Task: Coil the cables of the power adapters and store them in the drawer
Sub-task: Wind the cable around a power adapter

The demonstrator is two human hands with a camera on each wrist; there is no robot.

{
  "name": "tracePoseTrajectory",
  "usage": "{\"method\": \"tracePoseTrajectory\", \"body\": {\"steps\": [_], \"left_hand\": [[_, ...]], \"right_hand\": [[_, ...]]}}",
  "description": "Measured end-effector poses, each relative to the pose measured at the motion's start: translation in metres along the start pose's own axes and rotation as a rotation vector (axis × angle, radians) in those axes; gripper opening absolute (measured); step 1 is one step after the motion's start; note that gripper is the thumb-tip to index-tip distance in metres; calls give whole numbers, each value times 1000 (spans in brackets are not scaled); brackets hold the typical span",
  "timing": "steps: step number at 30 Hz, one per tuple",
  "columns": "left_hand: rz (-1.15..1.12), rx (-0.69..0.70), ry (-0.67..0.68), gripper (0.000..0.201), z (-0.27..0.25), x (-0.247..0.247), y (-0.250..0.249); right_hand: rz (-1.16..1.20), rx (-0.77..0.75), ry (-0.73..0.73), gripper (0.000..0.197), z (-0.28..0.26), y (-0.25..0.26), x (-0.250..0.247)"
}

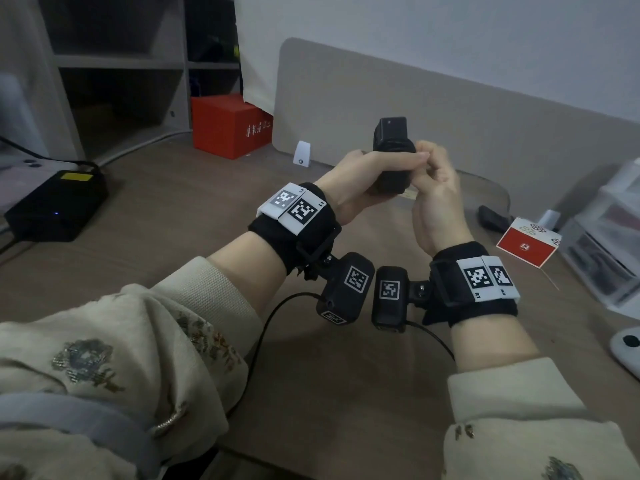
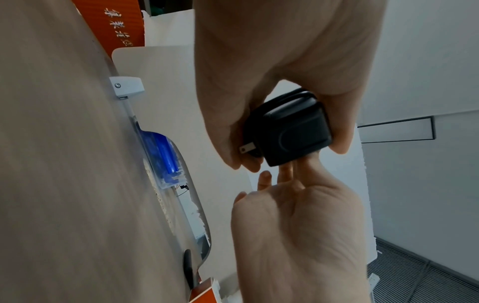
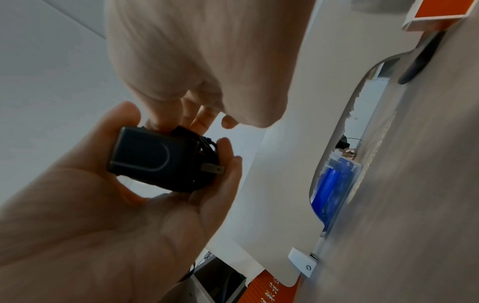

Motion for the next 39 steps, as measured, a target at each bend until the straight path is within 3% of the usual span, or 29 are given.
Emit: {"method": "tracePoseTrajectory", "body": {"steps": [3,6,8,13,16,18,21,26,31,35,39], "left_hand": [[-42,-5,29,38,-1,4,-1],[-46,7,19,39,-1,7,-3],[-46,23,13,40,-2,10,-5],[-63,78,-54,54,-5,9,-11],[-60,96,-93,60,-9,4,-13],[-52,99,-84,53,-11,3,-15],[-64,91,-49,44,-13,4,-17],[-152,56,-6,21,-19,6,-18],[-214,43,0,22,-21,5,-20],[-248,27,-44,26,-17,0,-16],[-203,21,-53,19,-18,1,-16]], "right_hand": [[57,20,60,17,-2,2,9],[116,55,93,46,-2,2,9],[141,47,93,56,-2,5,10],[159,28,71,51,-4,11,14],[160,32,43,38,-5,13,14],[190,39,24,25,-4,11,13],[210,13,6,25,-2,13,10],[266,-29,-20,5,-2,17,4],[247,-61,-28,9,-4,21,4],[103,-111,-36,15,-7,27,5],[-148,-238,-76,8,-8,41,2]]}}
Point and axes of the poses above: each hand's wrist, its own z-axis towards the middle knuckle, its own x-axis out of the palm, y = z × x, the point moved 10 cm from there along z, towards the middle knuckle, and after that the axes turned 14 degrees about z, right-handed, at the moved point
